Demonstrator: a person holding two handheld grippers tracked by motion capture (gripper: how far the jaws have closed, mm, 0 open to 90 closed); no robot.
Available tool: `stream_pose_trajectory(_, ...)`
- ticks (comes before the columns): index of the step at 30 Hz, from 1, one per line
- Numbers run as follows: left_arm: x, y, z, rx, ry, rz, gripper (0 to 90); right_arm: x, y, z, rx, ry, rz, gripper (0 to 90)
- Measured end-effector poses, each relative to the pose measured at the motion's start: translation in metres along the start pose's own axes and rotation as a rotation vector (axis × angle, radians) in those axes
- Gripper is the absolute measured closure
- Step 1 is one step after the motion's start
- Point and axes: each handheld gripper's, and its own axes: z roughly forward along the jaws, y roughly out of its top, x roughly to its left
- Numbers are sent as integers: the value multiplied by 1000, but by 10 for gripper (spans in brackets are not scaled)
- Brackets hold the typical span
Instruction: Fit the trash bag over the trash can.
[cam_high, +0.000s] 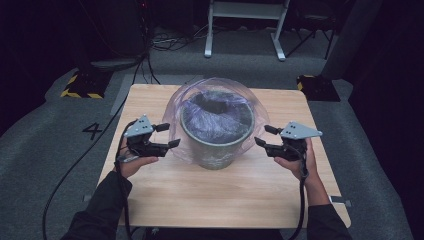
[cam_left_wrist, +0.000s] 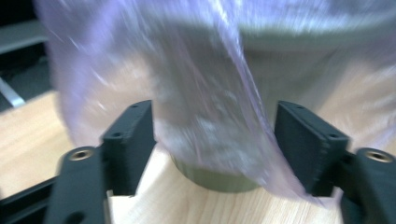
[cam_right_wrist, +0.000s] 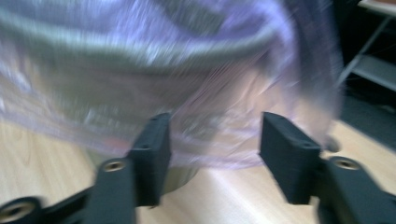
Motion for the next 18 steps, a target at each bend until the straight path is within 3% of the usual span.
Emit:
stream_pose_trajectory(5,8,19,-20,-81,-8,-16,207,-7,18,-17,-81,-40,14,304)
stream_pose_trajectory(7,9,28,-22,-90,0,-9,190,-12,26,-19,-101,-70,25,297)
stream_pose_trajectory(10,11,42,-16,-79,16,13,188,-18,41,-12,-105,-74,31,295)
stream_pose_trajectory(13,16,53,-7,-62,46,13,227,-21,52,-1,-92,-83,19,315)
stream_pose_trajectory(16,28,60,5,-43,80,-14,352,-28,58,13,-61,-94,20,369)
stream_pose_trajectory(18,38,62,13,-24,94,-17,453,-32,59,21,-37,-104,15,466)
